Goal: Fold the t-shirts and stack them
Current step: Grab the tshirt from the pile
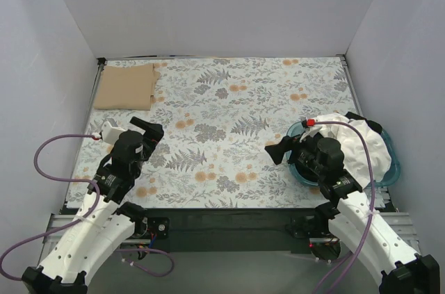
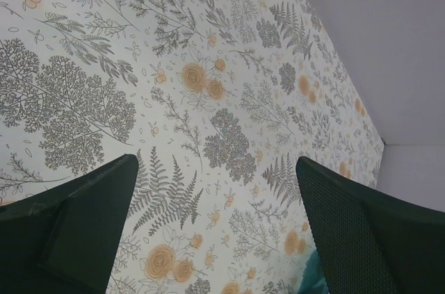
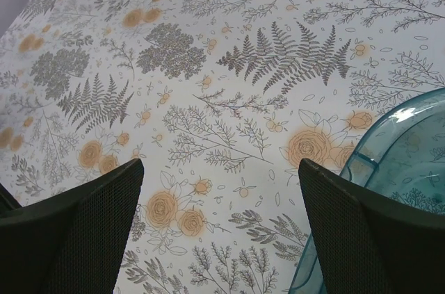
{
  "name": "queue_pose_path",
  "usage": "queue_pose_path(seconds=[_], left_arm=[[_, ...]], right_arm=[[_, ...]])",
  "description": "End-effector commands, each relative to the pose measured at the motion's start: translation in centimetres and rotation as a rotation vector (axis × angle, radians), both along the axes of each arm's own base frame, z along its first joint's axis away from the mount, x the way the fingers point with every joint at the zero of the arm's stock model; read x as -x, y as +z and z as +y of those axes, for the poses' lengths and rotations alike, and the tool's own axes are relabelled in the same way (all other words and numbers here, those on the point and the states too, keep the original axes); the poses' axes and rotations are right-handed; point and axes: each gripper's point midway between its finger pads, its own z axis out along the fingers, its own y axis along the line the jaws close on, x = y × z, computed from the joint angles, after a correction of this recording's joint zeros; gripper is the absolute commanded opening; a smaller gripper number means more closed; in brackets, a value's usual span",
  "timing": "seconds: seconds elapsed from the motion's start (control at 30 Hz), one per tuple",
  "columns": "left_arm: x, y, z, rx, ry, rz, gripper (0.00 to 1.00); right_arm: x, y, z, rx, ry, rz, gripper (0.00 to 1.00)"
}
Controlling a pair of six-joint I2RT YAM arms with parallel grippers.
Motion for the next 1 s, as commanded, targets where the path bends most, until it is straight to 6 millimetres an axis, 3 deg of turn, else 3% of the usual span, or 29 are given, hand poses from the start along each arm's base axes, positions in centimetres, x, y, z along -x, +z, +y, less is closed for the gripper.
queue_pose_path(seconds=[0.0, 0.2, 0.3, 0.33, 0.4, 0.43, 0.47, 0.5, 0.53, 0.57, 0.63, 0.73, 0.97], left_arm=[[-0.1, -0.9, 0.6, -0.018, 0.037, 0.026, 0.97], [-0.4, -1.0, 0.3, -0.023, 0.025, 0.025, 0.97], [-0.4, -1.5, 0.0, -0.018, 0.011, 0.028, 0.97], [-0.4, -1.9, 0.1, -0.019, 0.011, 0.032, 0.97], [-0.5, -1.8, 0.0, -0.023, 0.006, 0.022, 0.97], [-0.5, -1.9, 0.0, -0.025, 0.007, 0.022, 0.97], [-0.5, -2.0, 0.1, -0.027, 0.011, 0.024, 0.97], [-0.4, -2.0, 0.1, -0.029, 0.009, 0.026, 0.97], [-0.5, -2.0, 0.1, -0.026, 0.008, 0.023, 0.97], [-0.4, -2.3, 0.0, -0.025, 0.006, 0.028, 0.98], [-0.6, -2.2, -0.1, -0.028, 0.001, 0.019, 0.97], [-0.6, -2.5, 0.2, -0.040, 0.013, 0.029, 0.97], [-0.6, -3.0, 0.0, -0.046, 0.000, 0.042, 0.97]], right_arm=[[-1.0, 4.1, 0.2, -0.065, -0.023, -0.101, 0.98], [-1.9, 5.2, -0.4, -0.111, -0.102, -0.085, 0.98], [-3.0, 6.4, -1.8, -0.083, -0.187, -0.128, 0.98], [-4.0, 7.4, -3.1, -0.072, -0.275, -0.143, 0.98], [-4.6, 6.9, -5.1, -0.020, -0.396, -0.087, 0.98], [-5.5, 7.7, -7.5, 0.029, -0.542, -0.069, 0.98], [-5.8, 7.4, -9.0, 0.079, -0.620, -0.037, 0.98], [-5.0, 5.4, -10.7, 0.174, -0.699, 0.059, 0.98], [-5.3, 4.7, -13.3, 0.274, -0.841, 0.096, 0.98], [-5.5, 5.6, -14.4, 0.309, -0.901, 0.104, 0.98], [-5.3, 4.1, -16.9, 0.440, -1.014, 0.173, 0.98], [-5.5, 3.4, -20.8, 0.445, -1.138, 0.263, 0.98], [-4.4, 1.4, -27.1, 0.324, -1.304, 0.409, 0.98]])
